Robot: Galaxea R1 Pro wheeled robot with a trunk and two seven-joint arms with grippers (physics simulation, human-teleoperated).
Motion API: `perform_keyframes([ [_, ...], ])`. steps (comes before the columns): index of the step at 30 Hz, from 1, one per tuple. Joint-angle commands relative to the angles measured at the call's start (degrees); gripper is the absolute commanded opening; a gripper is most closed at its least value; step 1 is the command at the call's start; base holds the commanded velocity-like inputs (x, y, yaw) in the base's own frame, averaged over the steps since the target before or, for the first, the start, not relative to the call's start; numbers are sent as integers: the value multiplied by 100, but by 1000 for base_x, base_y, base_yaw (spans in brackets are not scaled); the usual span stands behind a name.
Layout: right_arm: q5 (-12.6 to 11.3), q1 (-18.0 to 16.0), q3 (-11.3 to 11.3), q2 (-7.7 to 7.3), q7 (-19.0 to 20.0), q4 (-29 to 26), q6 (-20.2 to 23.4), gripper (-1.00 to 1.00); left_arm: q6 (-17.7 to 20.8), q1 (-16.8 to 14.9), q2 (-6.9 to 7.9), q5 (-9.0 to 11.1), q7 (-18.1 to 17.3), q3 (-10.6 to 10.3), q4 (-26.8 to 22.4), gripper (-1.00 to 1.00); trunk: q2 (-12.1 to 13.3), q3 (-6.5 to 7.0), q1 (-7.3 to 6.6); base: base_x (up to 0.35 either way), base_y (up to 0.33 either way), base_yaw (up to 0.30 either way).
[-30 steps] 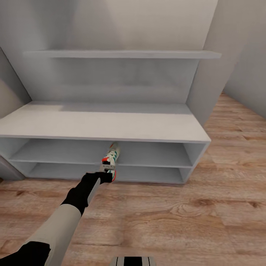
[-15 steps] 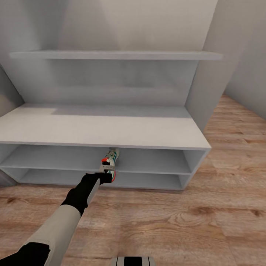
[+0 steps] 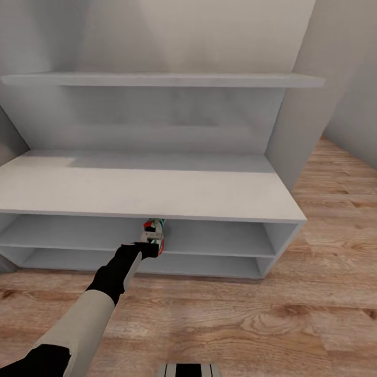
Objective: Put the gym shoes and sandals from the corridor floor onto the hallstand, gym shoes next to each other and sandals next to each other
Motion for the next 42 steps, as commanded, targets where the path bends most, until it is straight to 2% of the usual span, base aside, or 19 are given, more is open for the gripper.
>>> perform_keyframes([
  [1, 2, -6, -23, 3, 45, -9, 34, -100, 29, 3, 2, 28, -25, 0, 137, -100, -1, -5, 1, 13, 0, 0],
  [12, 2, -6, -23, 3, 45, -9, 34, -100, 31, -1, 10, 25, -27, -2, 140, -100, -1, -5, 1, 135, 0, 0],
  [42, 2, -6, -23, 29, 45, -9, 34, -100, 31, 1, 11, 25, -27, -2, 142, -100, -1, -5, 1, 61, 0, 0],
])
